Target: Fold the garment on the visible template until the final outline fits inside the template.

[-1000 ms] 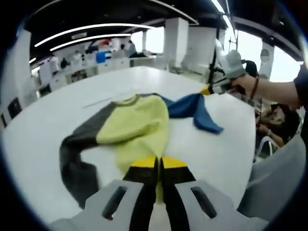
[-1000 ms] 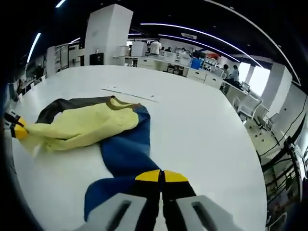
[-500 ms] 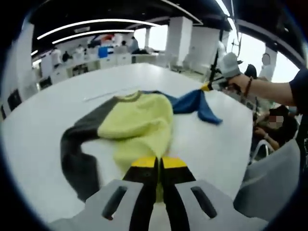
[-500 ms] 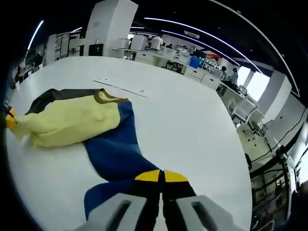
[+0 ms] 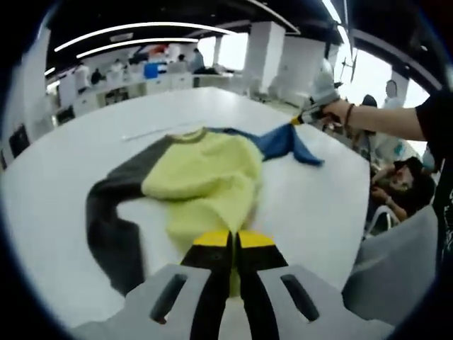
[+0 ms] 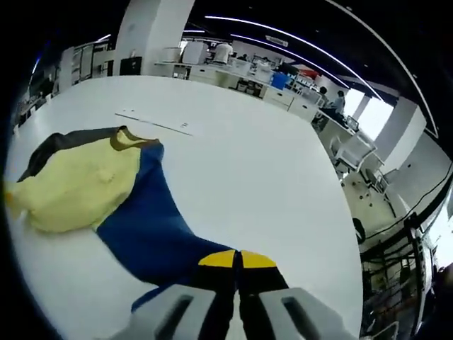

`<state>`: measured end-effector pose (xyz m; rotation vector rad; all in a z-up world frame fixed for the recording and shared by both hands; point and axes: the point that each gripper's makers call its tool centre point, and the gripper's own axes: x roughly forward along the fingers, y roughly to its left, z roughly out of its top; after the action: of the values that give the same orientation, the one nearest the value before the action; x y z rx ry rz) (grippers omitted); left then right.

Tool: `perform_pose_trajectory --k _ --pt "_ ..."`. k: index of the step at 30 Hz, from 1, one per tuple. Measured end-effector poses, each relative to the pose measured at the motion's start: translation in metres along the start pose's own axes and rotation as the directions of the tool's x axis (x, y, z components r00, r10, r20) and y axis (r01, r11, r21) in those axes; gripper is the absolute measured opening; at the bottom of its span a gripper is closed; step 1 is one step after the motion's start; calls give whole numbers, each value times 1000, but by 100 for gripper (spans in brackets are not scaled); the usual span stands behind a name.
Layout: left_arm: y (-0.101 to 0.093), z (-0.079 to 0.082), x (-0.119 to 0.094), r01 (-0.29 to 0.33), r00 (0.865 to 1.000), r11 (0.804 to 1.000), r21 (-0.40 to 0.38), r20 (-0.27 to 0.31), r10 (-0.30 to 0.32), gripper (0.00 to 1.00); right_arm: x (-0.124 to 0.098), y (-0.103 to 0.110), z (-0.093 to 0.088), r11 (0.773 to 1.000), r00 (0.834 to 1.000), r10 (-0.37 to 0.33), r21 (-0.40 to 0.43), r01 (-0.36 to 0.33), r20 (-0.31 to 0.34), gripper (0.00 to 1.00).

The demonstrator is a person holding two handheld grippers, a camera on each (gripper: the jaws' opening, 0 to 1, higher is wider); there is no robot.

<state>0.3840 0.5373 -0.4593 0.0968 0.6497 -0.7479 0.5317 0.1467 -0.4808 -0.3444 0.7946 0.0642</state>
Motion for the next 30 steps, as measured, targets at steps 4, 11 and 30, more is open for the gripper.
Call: perform_pose_trajectory --k 4,11,30 --pt "0 -4 0 4 1000 1000 -16 -15 -4 0 9 -11 -1 1000 1000 -16 -12 16 -24 0" --pt "0 -7 1 8 1000 1000 -14 -27 -9 0 18 -23 -3 999 998 -35 -25 34 -54 0" --pt "21 -14 3 -103 994 993 64 -37 105 1 -13 38 8 985 992 113 124 -120 63 30"
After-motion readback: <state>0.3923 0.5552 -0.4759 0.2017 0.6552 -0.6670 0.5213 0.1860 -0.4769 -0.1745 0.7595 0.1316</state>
